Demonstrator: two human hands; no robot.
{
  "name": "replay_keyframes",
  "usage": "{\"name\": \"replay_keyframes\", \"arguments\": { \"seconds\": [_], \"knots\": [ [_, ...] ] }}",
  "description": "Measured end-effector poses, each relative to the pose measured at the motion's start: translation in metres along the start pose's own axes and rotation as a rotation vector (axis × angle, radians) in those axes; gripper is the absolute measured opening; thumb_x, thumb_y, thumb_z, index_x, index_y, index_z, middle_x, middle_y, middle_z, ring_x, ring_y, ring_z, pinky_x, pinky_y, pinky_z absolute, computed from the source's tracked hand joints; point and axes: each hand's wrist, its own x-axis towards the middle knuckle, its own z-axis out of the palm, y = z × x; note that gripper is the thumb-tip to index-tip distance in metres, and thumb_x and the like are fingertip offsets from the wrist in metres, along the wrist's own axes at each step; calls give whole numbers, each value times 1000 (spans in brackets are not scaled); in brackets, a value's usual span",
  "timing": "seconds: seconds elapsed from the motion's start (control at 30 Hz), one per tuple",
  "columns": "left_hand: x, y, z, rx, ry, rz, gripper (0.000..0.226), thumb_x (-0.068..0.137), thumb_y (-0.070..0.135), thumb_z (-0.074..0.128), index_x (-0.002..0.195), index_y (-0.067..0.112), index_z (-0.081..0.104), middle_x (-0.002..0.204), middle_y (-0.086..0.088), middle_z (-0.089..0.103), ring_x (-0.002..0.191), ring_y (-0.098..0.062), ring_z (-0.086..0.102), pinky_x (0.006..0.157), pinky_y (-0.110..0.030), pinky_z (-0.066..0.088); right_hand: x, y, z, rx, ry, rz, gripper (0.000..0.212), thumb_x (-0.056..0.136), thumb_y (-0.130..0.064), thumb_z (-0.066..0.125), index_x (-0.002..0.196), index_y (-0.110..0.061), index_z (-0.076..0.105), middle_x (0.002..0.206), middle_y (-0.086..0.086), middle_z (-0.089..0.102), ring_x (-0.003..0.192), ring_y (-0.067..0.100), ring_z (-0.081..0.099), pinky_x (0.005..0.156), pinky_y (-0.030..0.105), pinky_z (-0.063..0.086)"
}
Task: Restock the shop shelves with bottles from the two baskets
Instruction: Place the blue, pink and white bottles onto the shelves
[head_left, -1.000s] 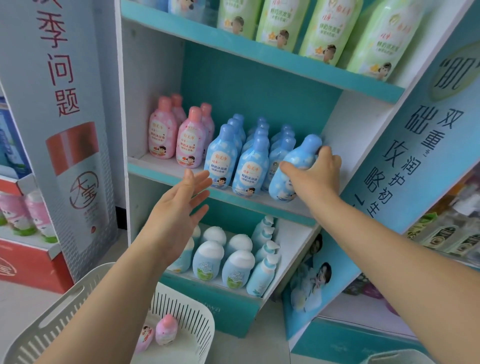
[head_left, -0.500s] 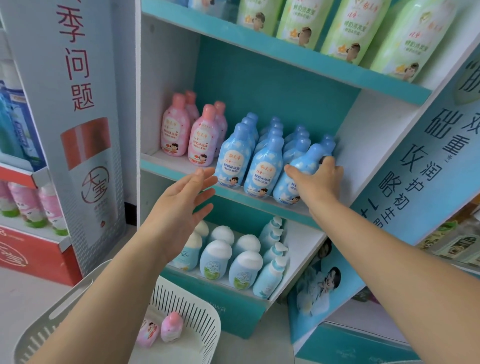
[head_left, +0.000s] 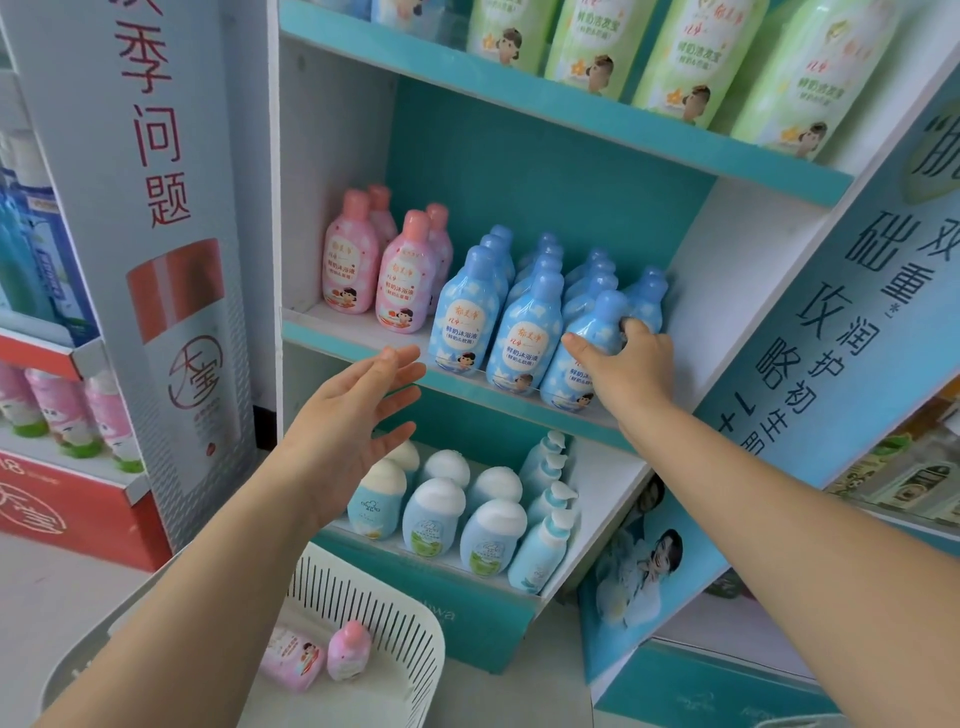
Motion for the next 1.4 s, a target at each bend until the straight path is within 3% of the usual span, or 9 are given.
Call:
{"name": "replay_keyframes", "arguments": {
  "seconds": [0.13, 0.27, 0.43, 0.63, 0.8, 0.9, 1.03, 1.27, 1.4],
  "knots": [
    [-1, -1, -3, 16, 8, -14, 32, 95, 38, 43, 119, 25, 60, 118, 6, 63, 114, -12, 55, 97, -36, 45, -2, 3, 1, 25, -15, 4, 69, 74, -49, 72, 127, -10, 52, 131, 12, 40, 112, 29, 51, 98, 42, 45],
    [-5, -1, -8, 40, 16, -31, 32, 96, 38, 43, 119, 24, 60, 119, 5, 62, 115, -12, 55, 98, -36, 44, -18, 0, -1, 32, 51, 0, 76, 74, -48, 73, 133, -11, 42, 132, 10, 36, 115, 27, 49, 95, 35, 43],
    [-8, 1, -24, 77, 60, -42, 27, 96, 39, 45, 111, 25, 61, 113, 7, 63, 111, -12, 55, 93, -34, 46, -76, -13, 8, 137, 115, -195, 63, 80, -40, 69, 130, -15, 42, 127, 5, 37, 116, 22, 46, 98, 33, 40],
    [-10, -19, -57, 357, 124, -85, 30, 95, 37, 48, 118, 21, 59, 111, 9, 63, 107, -10, 58, 92, -32, 47, -156, -9, 65, 177, -238, -290, 45, 83, -31, 68, 122, -15, 51, 108, -5, 35, 103, 18, 50, 86, 25, 39],
    [-20, -49, -117, 565, 209, -202, 22, 94, 33, 50, 107, 21, 64, 105, 3, 66, 107, -16, 60, 95, -37, 48, -183, 14, 127, 94, -504, -298, 43, 83, -31, 67, 120, -16, 51, 118, 2, 43, 104, 22, 53, 89, 40, 44],
    [-17, -48, -155, 704, 240, -239, 17, 93, 33, 53, 100, 23, 66, 107, -7, 67, 104, -23, 61, 93, -41, 49, -190, 26, 159, 71, -650, -321, 42, 85, -28, 66, 121, -15, 51, 117, 3, 44, 96, 21, 56, 87, 41, 46],
    [-4, -58, -192, 970, 156, -248, 17, 92, 29, 53, 98, 20, 67, 103, -11, 68, 101, -29, 62, 89, -41, 50, -197, 47, 200, -71, -940, -352, 44, 84, -31, 66, 123, -17, 51, 110, -2, 46, 86, 16, 55, 85, 35, 46],
    [2, -134, -214, 1154, -26, -327, 23, 90, 25, 58, 110, 17, 66, 96, 9, 60, 81, -2, 54, 75, -12, 38, -224, 110, 253, -582, -1550, -437, 57, 79, -40, 69, 128, -19, 48, 120, 3, 55, 106, 22, 54, 92, 34, 46],
    [4, -160, -209, 1199, -134, -336, 23, 90, 25, 58, 111, 18, 66, 100, 8, 63, 88, -6, 57, 78, -12, 39, -242, 135, 271, -763, -1677, -487, 71, 77, -45, 70, 136, -18, 40, 133, 3, 47, 117, 24, 51, 95, 34, 44]
  ]
}}
